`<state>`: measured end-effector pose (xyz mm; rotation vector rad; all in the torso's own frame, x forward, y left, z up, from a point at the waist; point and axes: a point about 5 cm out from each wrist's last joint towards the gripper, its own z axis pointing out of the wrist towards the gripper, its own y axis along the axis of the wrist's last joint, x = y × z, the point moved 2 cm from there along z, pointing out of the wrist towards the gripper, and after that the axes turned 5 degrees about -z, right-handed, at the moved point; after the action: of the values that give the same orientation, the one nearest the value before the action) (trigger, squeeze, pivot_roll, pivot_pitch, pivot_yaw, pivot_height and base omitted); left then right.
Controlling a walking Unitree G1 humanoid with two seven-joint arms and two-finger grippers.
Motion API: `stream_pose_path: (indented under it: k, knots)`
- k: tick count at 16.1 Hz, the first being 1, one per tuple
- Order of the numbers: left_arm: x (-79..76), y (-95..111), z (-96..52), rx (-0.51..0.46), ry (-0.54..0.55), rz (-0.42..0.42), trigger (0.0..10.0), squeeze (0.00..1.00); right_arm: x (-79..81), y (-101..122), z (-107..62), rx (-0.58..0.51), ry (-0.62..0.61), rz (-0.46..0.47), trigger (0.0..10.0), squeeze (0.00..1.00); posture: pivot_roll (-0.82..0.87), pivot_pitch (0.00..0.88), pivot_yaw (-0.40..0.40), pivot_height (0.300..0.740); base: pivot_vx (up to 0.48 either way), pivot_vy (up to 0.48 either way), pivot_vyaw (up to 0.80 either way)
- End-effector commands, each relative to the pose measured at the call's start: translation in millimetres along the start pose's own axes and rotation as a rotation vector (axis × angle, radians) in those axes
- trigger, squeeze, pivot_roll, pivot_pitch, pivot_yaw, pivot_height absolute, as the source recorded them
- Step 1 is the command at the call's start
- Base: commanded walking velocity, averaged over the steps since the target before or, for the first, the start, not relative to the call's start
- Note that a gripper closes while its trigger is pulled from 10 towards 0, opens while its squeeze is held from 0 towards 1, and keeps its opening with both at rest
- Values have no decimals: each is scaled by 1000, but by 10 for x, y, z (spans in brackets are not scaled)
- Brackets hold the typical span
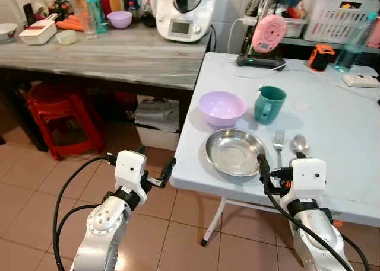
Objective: Setting the table
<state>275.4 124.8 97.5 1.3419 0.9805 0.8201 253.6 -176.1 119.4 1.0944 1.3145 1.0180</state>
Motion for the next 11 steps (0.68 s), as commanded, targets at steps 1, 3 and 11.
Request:
stream_pose_path:
  k: [1, 3, 11]
  knots:
    - [-17, 1, 4, 0, -8, 2, 10000, 0, -17, 51, -9, -23, -1, -8, 10000, 0, -60, 0, -4, 740, 334, 0, 0]
    - [-21, -3, 4, 2, -11, 2, 10000, 0, -11, 53, -5, -24, 1, -8, 10000, 0, -59, 0, -5, 740, 336, 0, 0]
    - [-29, -38, 5, 19, -13, -1, 10000, 0, 6, 43, -19, -18, 4, -6, 10000, 0, -63, 0, -4, 740, 202, 0, 0]
